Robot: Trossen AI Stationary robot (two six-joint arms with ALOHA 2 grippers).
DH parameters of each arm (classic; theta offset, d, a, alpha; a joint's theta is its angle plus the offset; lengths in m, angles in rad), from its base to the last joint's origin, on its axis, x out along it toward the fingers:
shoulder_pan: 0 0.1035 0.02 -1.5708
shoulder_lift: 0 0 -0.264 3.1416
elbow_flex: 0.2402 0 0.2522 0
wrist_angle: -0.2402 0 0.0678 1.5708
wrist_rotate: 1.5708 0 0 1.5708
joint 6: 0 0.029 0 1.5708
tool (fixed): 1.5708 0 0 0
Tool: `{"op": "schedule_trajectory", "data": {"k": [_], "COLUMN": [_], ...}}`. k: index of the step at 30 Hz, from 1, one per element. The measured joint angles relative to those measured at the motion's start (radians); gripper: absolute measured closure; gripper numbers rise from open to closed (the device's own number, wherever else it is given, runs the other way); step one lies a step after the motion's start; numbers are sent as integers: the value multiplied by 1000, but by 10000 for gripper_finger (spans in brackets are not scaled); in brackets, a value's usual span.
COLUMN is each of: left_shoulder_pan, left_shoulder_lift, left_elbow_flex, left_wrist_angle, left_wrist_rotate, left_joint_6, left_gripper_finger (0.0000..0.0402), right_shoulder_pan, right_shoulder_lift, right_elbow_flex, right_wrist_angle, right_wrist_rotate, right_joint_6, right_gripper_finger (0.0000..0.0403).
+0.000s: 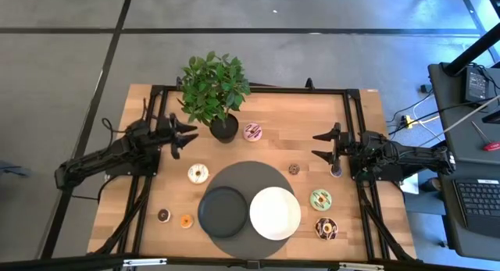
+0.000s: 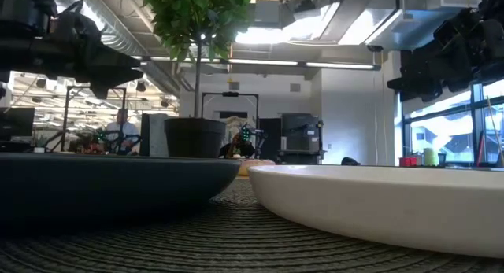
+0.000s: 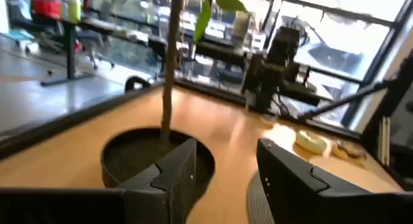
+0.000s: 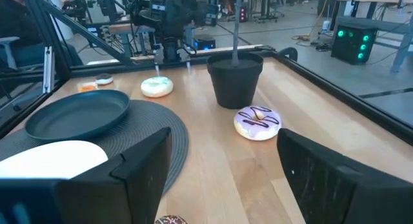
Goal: Pick & Place donuts
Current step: Put the big green donut into the white plate
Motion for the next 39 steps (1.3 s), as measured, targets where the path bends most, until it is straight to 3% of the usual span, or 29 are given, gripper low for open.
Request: {"op": "schedule_trajectory", "data": {"k": [13,18,23,26,31,35,39], "left_shoulder_pan": [-93,-99,-99,-99,-99,-99,-99], "left_shoulder_lift": [199,226,227,227,227,227,227], "left_elbow_flex": [0,1,1,1,1,1,1], "left_wrist_angle": [-7,-7,-7,-1,13,15,15], "left_wrist_rotate": [-37,-36,-37,-38,-38,-38,-38], "left_joint_6": [177,210,211,210,181,126,69], "left_gripper_finger": [263,263,265,265,263,265,263], "right_shoulder_pan": [0,0,0,0,0,0,0], "right_shoulder_lift": [0,0,0,0,1,64,215], "right_elbow_flex": [0,0,0,0,20,125,262], "right_wrist_angle": [5,13,15,14,76,-25,-214], "right_wrist_rotate": [47,132,139,105,7,-44,-46], "right_joint_6": [4,104,45,3,102,103,106], "right_gripper_finger": [121,121,121,121,121,132,147]}}
